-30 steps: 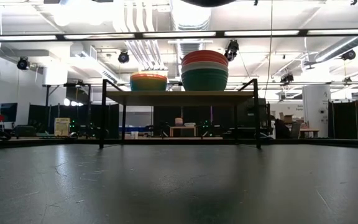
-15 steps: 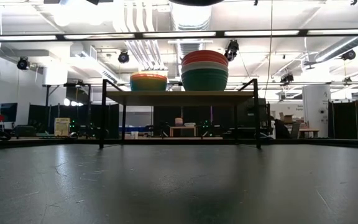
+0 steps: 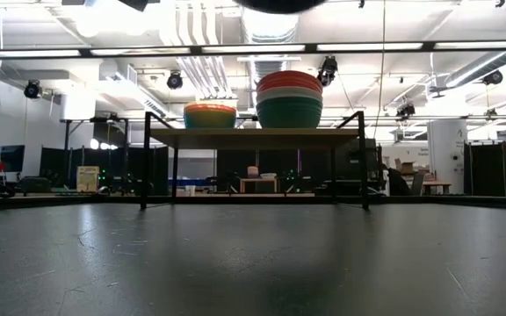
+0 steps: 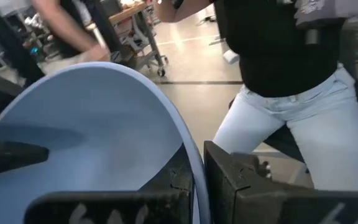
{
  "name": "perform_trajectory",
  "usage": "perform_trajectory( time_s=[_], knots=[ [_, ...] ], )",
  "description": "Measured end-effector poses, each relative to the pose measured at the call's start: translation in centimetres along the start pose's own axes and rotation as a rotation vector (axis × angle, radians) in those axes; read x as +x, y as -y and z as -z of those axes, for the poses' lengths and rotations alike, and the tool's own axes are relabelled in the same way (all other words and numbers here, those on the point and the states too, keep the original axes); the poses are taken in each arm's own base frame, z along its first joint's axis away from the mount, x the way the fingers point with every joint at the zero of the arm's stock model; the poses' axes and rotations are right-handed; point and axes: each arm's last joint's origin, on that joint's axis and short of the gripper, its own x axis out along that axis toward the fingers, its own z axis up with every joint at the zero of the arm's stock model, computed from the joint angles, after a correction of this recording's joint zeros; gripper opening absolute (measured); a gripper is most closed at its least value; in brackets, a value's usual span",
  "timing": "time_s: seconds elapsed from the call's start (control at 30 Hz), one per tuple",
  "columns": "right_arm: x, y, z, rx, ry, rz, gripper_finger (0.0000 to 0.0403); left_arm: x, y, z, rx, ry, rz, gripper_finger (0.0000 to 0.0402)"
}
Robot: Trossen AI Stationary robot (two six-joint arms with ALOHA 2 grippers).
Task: Place and stack bowls onto a shelf
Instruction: Stack the large blue bowl on top of the large orange bowl on the shelf
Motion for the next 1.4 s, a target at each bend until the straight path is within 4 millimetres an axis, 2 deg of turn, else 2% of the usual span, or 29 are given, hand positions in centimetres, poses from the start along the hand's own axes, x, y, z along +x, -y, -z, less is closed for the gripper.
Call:
perform_trajectory(
  time_s=[0.27, 0.63, 0.93, 1.1, 1.23, 1.4],
  knots=[
    [-4.4, 1.2, 0.8, -0.001, -0.023, 0.216, 0.0171, -2.4, -2.1, 1.4, -0.059, -0.042, -0.075, 0.0005],
    [-8.6, 0.4, 1.7, 0.034, -0.009, 0.447, 0.0161, -7.4, -5.0, 2.5, -0.123, -0.08, -0.244, 0.0004],
    [-10.8, 0.0, 2.0, 0.019, 0.038, 0.671, 0.0161, -7.9, -5.1, 2.8, -0.175, -0.114, -0.27, 0.0005],
    [-11.2, 0.5, 1.7, 0.06, 0.081, 0.898, 0.016, -7.9, -5.3, 2.4, -0.133, -0.089, -0.293, 0.0005],
    [-11.7, 0.8, 1.9, 0.121, 0.105, 1.068, 0.0157, -8.5, -5.7, 1.1, -0.033, -0.078, -0.383, 0.0005],
    [-12.3, 0.6, 2.3, 0.164, 0.109, 1.143, 0.0151, -9.4, -6.2, -0.9, 0.134, -0.14, -0.527, 0.0006]
  ],
)
